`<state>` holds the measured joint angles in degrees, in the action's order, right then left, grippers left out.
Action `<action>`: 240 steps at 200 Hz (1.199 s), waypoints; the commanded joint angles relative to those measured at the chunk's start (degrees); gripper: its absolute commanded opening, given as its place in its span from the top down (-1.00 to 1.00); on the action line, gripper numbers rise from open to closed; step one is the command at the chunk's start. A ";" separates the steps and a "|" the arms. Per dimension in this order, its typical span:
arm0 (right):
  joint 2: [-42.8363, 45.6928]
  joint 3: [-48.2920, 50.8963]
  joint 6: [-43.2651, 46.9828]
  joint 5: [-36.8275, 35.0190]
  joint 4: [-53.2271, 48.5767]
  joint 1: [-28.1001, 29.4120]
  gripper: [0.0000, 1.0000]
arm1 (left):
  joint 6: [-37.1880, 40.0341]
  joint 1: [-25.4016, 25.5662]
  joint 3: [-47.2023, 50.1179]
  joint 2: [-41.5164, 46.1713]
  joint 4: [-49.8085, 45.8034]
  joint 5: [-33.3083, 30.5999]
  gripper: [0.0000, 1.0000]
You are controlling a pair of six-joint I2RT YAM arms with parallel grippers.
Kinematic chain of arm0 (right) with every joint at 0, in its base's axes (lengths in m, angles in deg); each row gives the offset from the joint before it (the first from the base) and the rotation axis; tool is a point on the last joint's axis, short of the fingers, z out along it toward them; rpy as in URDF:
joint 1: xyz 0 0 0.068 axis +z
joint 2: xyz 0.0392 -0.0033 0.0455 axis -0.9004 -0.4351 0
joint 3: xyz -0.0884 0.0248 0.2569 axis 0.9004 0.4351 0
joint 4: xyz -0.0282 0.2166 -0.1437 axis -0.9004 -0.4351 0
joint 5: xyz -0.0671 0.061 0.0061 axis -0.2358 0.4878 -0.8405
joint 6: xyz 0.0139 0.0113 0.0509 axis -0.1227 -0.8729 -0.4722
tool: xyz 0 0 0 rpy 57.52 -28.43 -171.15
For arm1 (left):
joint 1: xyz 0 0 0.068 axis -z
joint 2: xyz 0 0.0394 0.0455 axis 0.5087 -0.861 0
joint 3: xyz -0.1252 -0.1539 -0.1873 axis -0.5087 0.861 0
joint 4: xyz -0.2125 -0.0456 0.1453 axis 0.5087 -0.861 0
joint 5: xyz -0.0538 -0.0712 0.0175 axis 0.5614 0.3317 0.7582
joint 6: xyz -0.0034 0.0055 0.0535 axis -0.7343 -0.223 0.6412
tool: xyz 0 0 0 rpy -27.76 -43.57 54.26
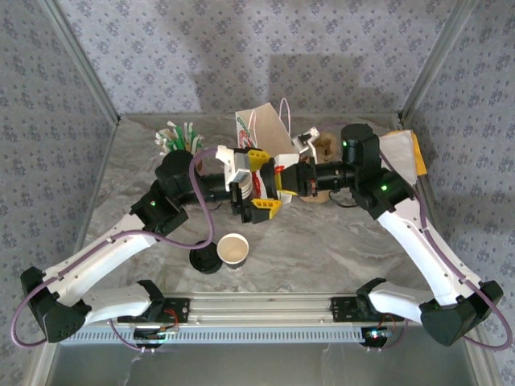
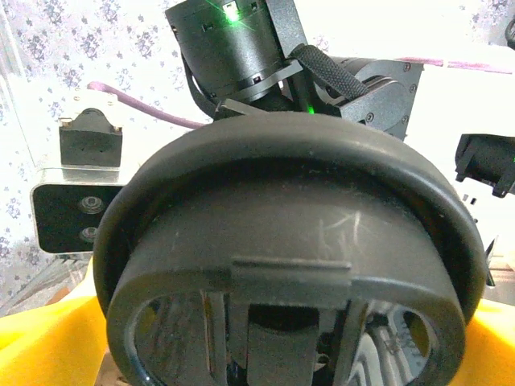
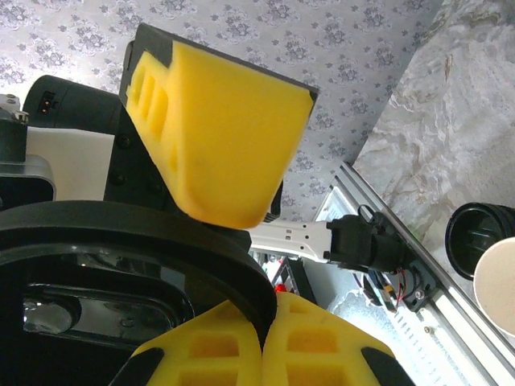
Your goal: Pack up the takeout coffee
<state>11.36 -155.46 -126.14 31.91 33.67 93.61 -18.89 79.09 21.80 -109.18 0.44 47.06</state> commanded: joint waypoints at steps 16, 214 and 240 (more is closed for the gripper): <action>0.08 0.22 -2.90 -0.69 5.49 0.27 0.89 | -0.65 0.27 -3.19 0.18 2.91 0.85 -0.99; -0.06 0.81 -1.30 -2.28 2.94 -1.78 0.48 | 4.32 0.28 -4.22 0.30 -1.95 -1.68 -0.51; 0.75 0.01 -0.04 -2.47 0.22 -3.86 0.35 | 7.36 0.28 -4.21 1.60 -7.57 -3.57 -0.48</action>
<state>11.23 -154.48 -127.81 29.97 37.01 91.58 -15.80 79.07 20.44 -109.42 -1.96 44.48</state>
